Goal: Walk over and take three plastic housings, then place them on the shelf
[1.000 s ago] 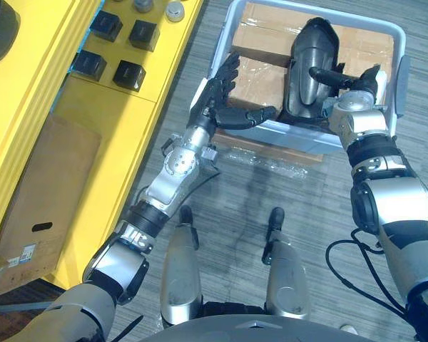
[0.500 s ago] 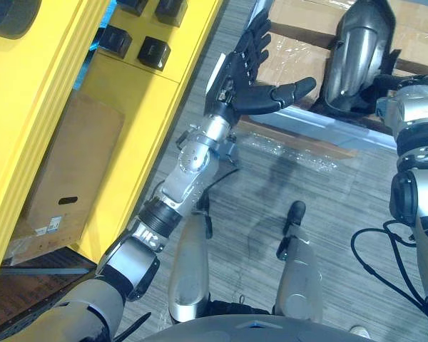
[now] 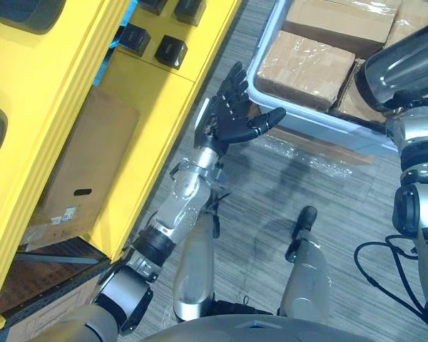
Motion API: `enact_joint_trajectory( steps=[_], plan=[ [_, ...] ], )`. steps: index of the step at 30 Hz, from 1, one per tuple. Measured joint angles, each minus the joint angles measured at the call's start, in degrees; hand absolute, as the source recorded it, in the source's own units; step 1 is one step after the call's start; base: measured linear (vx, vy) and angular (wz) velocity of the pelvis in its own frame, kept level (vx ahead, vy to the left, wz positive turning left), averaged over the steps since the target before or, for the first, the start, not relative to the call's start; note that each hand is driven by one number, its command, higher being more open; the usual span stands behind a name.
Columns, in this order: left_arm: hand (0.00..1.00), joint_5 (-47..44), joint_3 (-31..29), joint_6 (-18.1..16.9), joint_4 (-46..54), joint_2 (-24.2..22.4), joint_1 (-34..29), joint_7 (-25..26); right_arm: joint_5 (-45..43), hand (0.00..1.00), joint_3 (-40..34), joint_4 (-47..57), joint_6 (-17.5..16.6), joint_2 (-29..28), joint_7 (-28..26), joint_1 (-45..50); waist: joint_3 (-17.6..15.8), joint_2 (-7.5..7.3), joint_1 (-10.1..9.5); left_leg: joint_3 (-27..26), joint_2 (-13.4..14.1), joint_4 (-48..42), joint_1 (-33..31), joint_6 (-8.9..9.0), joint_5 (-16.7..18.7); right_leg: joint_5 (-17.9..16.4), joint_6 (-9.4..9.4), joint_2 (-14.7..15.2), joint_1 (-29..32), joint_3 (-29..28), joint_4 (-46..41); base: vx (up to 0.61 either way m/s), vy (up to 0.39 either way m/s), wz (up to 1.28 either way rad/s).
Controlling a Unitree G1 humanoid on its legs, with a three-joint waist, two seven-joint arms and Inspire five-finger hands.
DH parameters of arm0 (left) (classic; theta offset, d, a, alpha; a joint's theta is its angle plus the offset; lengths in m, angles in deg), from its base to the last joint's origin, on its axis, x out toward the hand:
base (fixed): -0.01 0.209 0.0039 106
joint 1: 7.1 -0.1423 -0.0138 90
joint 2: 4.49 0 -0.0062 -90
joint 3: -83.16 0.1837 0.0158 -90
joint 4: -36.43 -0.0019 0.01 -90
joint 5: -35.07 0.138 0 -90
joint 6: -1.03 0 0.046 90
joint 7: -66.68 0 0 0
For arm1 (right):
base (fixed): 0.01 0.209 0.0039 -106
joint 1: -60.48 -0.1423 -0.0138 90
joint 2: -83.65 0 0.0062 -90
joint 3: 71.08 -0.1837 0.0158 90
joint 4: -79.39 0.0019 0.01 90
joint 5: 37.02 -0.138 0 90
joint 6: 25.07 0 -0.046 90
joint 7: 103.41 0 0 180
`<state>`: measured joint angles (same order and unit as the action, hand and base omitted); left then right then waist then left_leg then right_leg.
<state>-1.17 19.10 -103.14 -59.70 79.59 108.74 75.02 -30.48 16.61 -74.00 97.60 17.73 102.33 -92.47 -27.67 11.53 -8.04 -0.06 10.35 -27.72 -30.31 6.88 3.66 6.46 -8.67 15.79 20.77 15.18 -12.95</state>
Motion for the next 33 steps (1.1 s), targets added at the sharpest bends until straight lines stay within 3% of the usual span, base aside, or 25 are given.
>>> enact_joint_trajectory(
  steps=[5,12,16,24,33],
  plan=[
    [1.0,-1.7,-1.4,-0.2,1.2,0.0,-3.9,-0.3,0.0,0.0,-0.8,-3.2,-6.1,-0.1,0.8,1.8,0.1,0.13,0.33,0.7,-0.2,0.0,1.1,0.05,-0.1,0.0,0.03,0.0,-2.0,1.0,0.5,-0.01,0.006,0.08],
    [1.0,-1.5,-1.5,-0.1,4.6,0.0,-10.7,-1.2,-0.2,0.0,6.0,-4.9,-11.9,-0.1,5.0,3.8,0.1,-0.06,0.98,1.1,0.3,-0.1,3.0,0.24,0.3,0.8,0.71,-1.1,-5.4,1.6,3.5,0.0,0.004,-0.01],
    [1.0,-1.1,-1.7,0.7,5.7,-0.1,-10.6,-0.8,-0.2,0.0,8.0,-2.5,-14.1,-0.1,8.2,3.7,0.0,-1.01,2.0,0.6,0.7,0.0,3.7,0.28,0.3,2.1,0.44,-1.8,-6.4,0.9,5.2,0.02,0.004,-0.08],
    [1.0,4.8,-2.3,4.9,6.8,0.7,-8.8,3.3,2.3,0.0,10.8,7.2,-16.9,-0.7,13.2,3.9,-0.1,-5.38,4.09,-2.6,1.6,3.2,8.7,0.68,0.1,2.9,0.68,-2.3,-8.6,-1.6,7.4,0.03,-0.01,-0.16],
    [1.0,5.1,-4.5,7.1,6.8,1.7,-2.7,3.9,4.5,0.0,10.9,10.4,-19.2,-0.9,14.9,3.9,-0.1,-5.99,5.23,-3.3,2.0,6.2,11.1,1.29,-0.8,2.9,0.75,-2.9,-9.6,-2.0,8.3,0.03,-0.007,-0.03]
  ],
)
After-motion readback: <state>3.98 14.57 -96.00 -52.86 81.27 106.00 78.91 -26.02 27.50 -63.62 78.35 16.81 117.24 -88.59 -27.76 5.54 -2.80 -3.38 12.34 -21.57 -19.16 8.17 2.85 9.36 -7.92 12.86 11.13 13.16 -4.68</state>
